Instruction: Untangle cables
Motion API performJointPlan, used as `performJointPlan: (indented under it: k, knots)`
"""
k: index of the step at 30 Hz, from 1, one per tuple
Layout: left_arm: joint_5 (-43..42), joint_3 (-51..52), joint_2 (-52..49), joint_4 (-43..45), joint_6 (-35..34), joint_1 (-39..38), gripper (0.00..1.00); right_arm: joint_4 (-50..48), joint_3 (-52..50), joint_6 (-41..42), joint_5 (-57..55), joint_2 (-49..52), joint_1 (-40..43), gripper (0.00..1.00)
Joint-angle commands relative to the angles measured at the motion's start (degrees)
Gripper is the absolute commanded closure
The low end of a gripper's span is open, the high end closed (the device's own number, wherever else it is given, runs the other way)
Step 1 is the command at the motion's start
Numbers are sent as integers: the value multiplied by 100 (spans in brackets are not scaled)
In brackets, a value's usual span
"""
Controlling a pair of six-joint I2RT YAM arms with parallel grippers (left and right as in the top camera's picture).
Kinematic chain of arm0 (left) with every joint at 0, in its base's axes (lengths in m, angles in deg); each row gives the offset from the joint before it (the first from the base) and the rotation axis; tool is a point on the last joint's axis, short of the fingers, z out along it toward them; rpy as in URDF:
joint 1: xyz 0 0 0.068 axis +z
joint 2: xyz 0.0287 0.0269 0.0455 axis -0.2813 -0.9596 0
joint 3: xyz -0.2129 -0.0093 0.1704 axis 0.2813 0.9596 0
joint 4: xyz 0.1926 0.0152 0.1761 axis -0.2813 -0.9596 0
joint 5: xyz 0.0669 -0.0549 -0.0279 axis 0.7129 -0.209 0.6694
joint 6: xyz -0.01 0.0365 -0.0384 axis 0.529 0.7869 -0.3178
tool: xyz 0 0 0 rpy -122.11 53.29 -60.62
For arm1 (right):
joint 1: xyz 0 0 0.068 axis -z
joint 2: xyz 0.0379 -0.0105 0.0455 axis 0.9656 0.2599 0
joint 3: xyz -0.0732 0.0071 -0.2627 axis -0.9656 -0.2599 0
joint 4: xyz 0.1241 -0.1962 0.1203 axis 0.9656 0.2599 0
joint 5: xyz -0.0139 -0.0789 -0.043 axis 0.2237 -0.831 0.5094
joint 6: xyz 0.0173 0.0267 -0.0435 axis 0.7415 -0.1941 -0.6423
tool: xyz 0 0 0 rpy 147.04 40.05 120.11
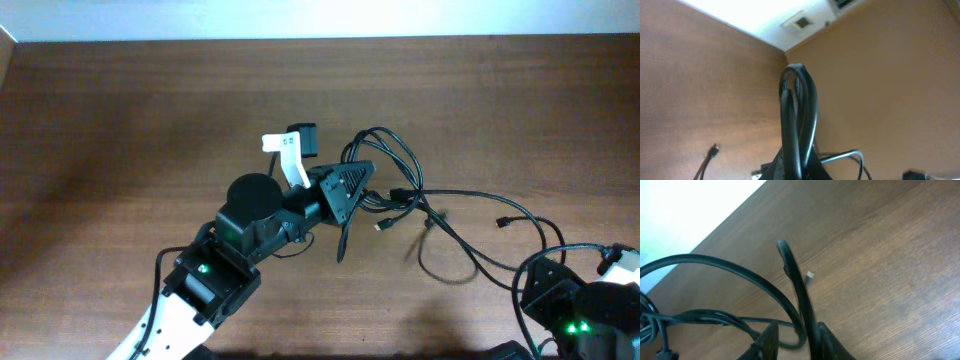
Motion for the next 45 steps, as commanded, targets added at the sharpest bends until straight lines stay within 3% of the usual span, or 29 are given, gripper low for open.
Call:
performJointPlan:
  k: [1, 3, 4, 5, 7, 9, 13, 17, 21, 22, 24, 26, 28, 33, 37, 40, 43, 45]
  knots:
    - [-389, -85, 168, 94, 1613, 26, 100, 0, -87, -385, -129, 7, 26, 39]
    - [-426, -85, 199, 92, 1851, 26, 100, -2, -96, -411, -153, 7, 26, 19]
    - [-610, -85, 227, 87, 2308, 26, 100, -2, -96, -413, -179, 7, 26, 5]
    - [-723, -85, 236, 63, 2603, 26, 100, -15, -96, -531, -192, 7, 26, 1]
    - [-752, -85, 238, -111, 2973, 26, 100, -142, -96, -1696, -33, 7, 26, 1]
    - [-1198, -85, 238, -166, 3187, 26, 100, -400, -96, -3464, 850, 7, 26, 1]
    - [-2227, -85, 238, -116, 3563, 26, 100, -627, -96, -5392, 2791, 7, 26, 1]
    - [-3093, -85, 238, 245, 3560, 26, 100, -638, -96, -5770, 3224, 7, 26, 1]
    - [-3128, -85, 238, 485, 3558, 13, 100, -629, -107, -5967, 3657, 7, 26, 2]
    - [-3128, -85, 238, 518, 3558, 13, 100, -629, -107, -6070, 3779, 7, 26, 21]
    - [-3126, -85, 238, 568, 3558, 15, 100, -629, -107, -6067, 3775, 7, 26, 69]
    - [-3128, -85, 238, 785, 3536, 15, 100, -629, -107, -6065, 3777, 7, 26, 77]
    - [-3123, -85, 238, 1097, 3429, 15, 100, -625, -107, -6065, 3777, 7, 26, 95]
    - [-2830, -85, 177, 798, 3432, 15, 100, -708, -107, -6046, 3851, 7, 26, 96]
    - [-1880, -85, 166, -20, 3318, 15, 100, -1292, -105, -6046, 4419, 4, 26, 96]
    - [-868, -85, 168, -684, 2780, 15, 100, -1414, -94, -6037, 4463, 4, 26, 96]
    - [-726, -85, 168, -800, 2730, 15, 100, -1440, -94, -5755, 4107, 4, 26, 96]
    - [-101, -85, 168, -1062, 2068, 15, 100, -1434, -94, -5128, 3320, 4, 26, 96]
